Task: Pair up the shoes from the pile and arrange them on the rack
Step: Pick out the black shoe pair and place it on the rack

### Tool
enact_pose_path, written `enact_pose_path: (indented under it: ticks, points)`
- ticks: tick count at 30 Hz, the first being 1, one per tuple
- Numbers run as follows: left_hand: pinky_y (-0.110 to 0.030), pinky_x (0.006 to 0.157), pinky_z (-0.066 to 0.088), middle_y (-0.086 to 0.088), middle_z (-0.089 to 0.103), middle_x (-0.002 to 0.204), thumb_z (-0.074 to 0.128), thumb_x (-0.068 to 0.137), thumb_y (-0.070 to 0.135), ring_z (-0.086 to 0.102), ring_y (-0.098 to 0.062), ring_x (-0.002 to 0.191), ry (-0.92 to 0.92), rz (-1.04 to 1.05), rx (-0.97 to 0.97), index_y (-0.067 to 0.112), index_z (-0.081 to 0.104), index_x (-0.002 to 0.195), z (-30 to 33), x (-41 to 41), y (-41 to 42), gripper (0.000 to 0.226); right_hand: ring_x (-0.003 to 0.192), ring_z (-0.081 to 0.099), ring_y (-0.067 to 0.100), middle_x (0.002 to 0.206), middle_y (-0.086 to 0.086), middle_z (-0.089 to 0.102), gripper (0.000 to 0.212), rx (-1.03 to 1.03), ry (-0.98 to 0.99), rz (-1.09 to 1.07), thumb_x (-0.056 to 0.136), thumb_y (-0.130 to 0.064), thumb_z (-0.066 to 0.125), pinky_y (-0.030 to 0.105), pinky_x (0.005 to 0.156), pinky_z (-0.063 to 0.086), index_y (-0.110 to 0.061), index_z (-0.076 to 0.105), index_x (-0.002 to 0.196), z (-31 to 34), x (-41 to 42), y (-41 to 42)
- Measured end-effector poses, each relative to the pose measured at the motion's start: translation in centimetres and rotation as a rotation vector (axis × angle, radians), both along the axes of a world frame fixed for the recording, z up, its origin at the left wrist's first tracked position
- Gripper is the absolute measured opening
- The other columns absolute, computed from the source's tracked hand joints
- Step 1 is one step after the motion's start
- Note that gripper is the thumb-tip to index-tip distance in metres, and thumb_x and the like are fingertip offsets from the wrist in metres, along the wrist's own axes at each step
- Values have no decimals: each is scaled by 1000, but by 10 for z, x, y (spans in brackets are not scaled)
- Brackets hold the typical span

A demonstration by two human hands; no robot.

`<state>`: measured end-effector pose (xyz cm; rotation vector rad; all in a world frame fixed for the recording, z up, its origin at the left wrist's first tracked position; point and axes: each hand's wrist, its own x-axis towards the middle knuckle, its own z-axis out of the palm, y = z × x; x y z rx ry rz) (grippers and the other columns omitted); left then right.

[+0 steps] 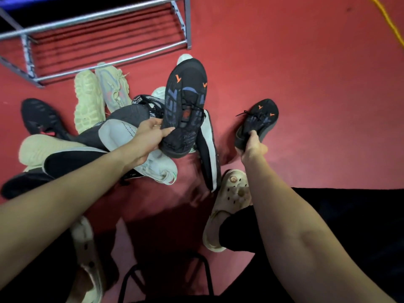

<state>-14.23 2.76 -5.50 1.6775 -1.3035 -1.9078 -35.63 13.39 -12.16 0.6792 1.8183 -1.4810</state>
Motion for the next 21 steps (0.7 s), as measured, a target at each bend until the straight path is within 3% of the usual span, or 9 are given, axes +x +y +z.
enact_pose_path:
  ticks: [3,5,7,10,13,16,19,21]
  points:
    - [-30,77,56,-2,68,88,59,91,9,65,-11,80,-12,16,5,17,58,87,5,8,2,9,75,62,28,94,15,60,9,-33,3,66,82,-10,57,43,69,59,-5,52,87,10,7,-9]
    - [-32,80,56,-4,68,90,58,92,9,65,-13,81,-14,44,9,17,59,86,10,14,3,10,65,59,24,92,16,59,13,-138,-9,55,83,-5,53,33,52,58,-2,52,96,21,16,-15]
    - [-36,82,54,-6,67,90,59,91,9,64,-16,82,-44,90,0,16,59,84,16,21,3,10,59,56,20,82,13,59,5,-191,19,81,84,-1,51,23,40,50,-5,53,82,36,28,-21]
    - [-33,78,54,-7,66,95,60,90,9,63,-18,84,-60,156,2,10,59,93,28,34,3,3,61,57,22,74,9,60,19,-283,18,149,82,3,47,25,47,50,-10,53,70,54,44,-25]
    - [-36,90,53,-11,68,108,59,91,9,65,-20,93,-47,172,-3,2,62,110,38,50,3,20,62,53,23,72,7,56,23,-348,6,213,79,2,39,24,53,45,-14,45,64,68,53,-25]
    - [-35,91,51,-6,69,100,58,91,8,64,-17,90,-35,200,-16,9,64,94,48,65,5,7,58,48,22,71,7,51,24,-331,15,303,77,2,37,24,54,41,-15,41,61,84,64,-25]
    - [-36,88,53,-5,69,97,59,90,10,64,-20,95,-20,241,-18,8,63,96,57,78,7,7,65,53,26,81,11,56,11,-331,17,388,67,-7,42,29,63,47,-16,48,67,96,78,-27]
    - [-34,83,53,-4,69,96,59,91,12,63,-19,91,-12,264,-24,10,63,96,66,88,9,7,68,54,27,82,10,57,14,-320,26,457,72,-5,41,34,68,49,-15,50,70,104,87,-31]
